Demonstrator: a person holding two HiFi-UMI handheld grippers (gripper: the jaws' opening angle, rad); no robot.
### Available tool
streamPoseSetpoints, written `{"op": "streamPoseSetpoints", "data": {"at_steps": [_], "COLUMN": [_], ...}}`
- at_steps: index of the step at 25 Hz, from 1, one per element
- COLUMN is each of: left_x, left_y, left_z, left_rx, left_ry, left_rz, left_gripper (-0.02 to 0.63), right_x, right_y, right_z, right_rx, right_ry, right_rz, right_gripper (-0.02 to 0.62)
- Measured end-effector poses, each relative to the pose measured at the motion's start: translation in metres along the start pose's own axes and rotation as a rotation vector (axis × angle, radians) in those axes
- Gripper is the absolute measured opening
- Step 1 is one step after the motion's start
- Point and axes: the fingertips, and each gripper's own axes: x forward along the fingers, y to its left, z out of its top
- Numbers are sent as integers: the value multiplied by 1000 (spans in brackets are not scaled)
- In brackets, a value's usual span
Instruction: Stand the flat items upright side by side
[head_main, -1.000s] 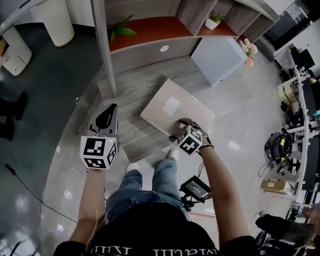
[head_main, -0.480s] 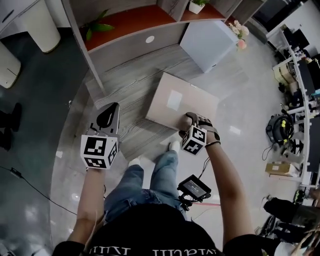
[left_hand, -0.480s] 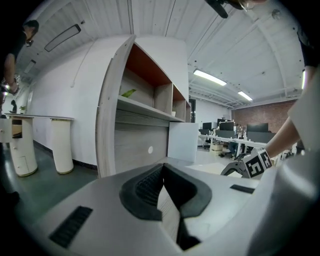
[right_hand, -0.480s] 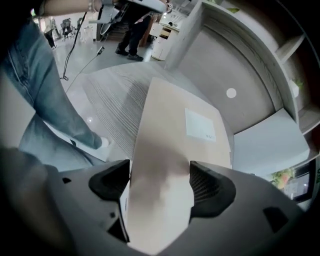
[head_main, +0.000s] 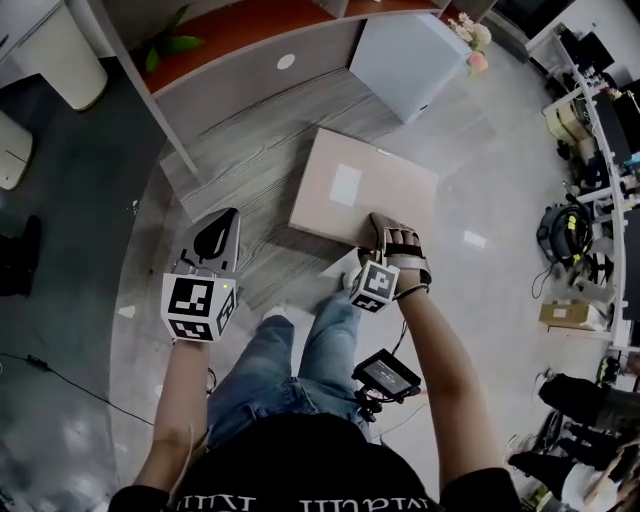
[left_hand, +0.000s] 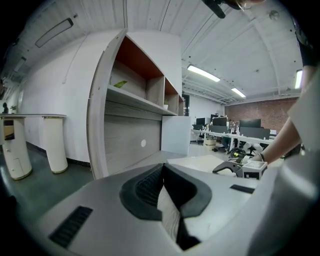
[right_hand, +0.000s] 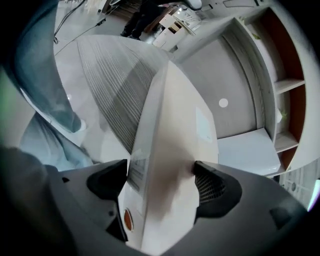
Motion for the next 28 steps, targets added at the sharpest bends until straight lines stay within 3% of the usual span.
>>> {"op": "streamPoseSetpoints", "data": {"at_steps": [6,12,21,28], "left_x": [-1,-6,9,14], "left_y": [1,-1,-20,-23], "left_z": [-11,-14,4,31], "left_rx": [14,11,-7,-3], "left_ry": [18,21,-19,-69], "left_rz": [-1,-11,-57,-63], "left_gripper": [12,12,12,12], "right_x": [14,6,-26,-42], "right_y": [-1,0,4,-20], "right_z": [-6,-8,-6,-8], "right_rx": [-26,-52,48,69], "right_ry": [25,72,1,31], "right_rz": [-198,-239,-59,90], "right_gripper": [408,407,407,405]}}
